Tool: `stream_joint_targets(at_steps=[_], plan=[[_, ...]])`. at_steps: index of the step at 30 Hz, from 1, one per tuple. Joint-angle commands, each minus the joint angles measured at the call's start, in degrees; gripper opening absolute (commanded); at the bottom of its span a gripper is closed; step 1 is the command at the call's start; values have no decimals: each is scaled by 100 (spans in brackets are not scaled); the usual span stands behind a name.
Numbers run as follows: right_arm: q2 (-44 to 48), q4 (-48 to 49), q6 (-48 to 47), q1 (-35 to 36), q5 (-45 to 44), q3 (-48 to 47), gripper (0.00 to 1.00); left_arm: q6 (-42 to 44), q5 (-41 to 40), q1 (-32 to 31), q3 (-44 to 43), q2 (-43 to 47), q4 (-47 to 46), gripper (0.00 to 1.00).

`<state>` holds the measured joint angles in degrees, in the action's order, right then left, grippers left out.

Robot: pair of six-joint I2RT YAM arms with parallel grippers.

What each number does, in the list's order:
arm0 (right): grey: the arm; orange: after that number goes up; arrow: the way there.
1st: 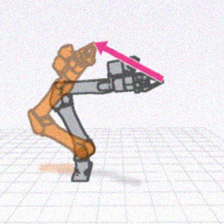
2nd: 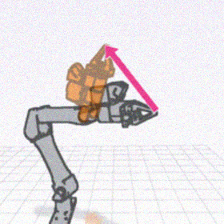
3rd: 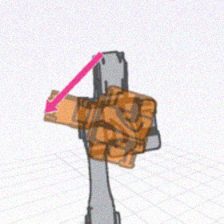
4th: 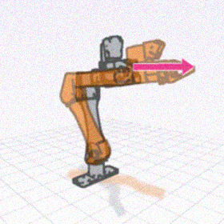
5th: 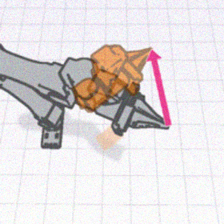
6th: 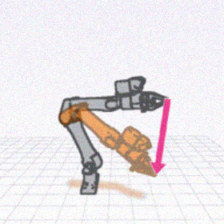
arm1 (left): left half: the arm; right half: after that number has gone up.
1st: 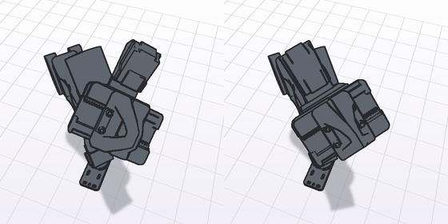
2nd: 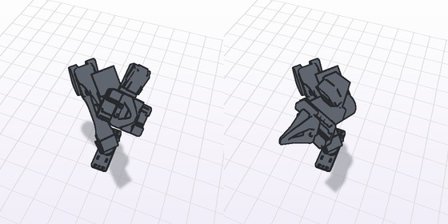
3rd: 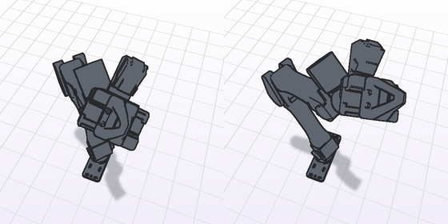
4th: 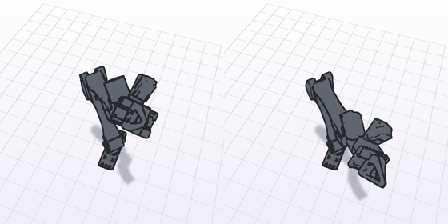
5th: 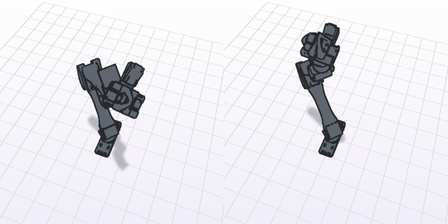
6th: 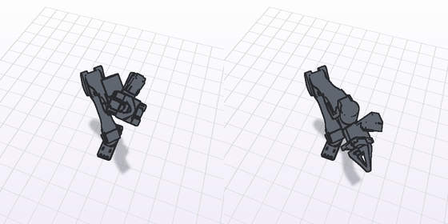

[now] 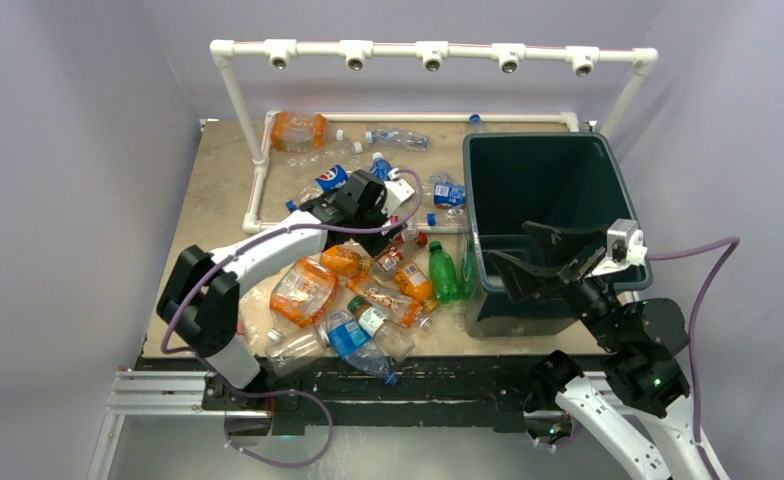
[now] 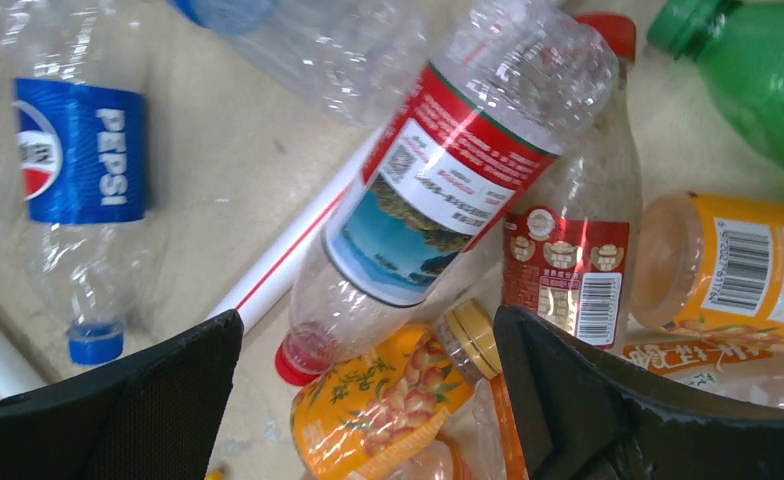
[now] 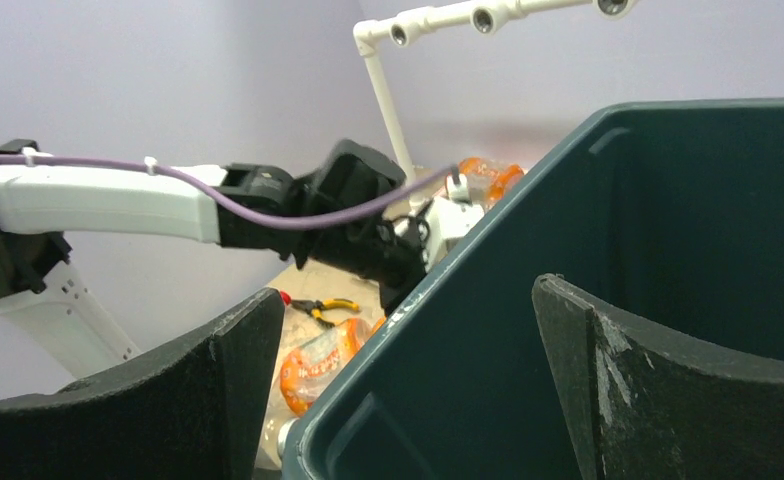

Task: Put the plastic bottles in the bin
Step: Pick up the plastic bottle at the center of the board.

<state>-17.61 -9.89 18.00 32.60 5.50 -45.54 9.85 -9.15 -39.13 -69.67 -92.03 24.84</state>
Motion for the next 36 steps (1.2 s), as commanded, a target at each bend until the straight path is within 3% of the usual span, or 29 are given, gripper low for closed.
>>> stream_joint_targets(at_steps=[1, 10, 23, 29, 36], plan=[[154, -59, -7, -16, -116, -144, 99, 700, 577, -44, -349, -339, -213, 96], [303, -254, -7, -9, -233, -203, 99, 997, 804, 116, -735, -1137, -302, 92], [302, -336, -33, -14, -269, -257, 99, 721, 877, 120, -900, -1749, -314, 72], [250, -365, -64, -8, -277, -382, 99, 666, 680, 119, -897, -1428, -359, 48], [130, -301, -146, -9, -265, -558, 99, 649, 151, 125, -1007, -434, -479, 42]])
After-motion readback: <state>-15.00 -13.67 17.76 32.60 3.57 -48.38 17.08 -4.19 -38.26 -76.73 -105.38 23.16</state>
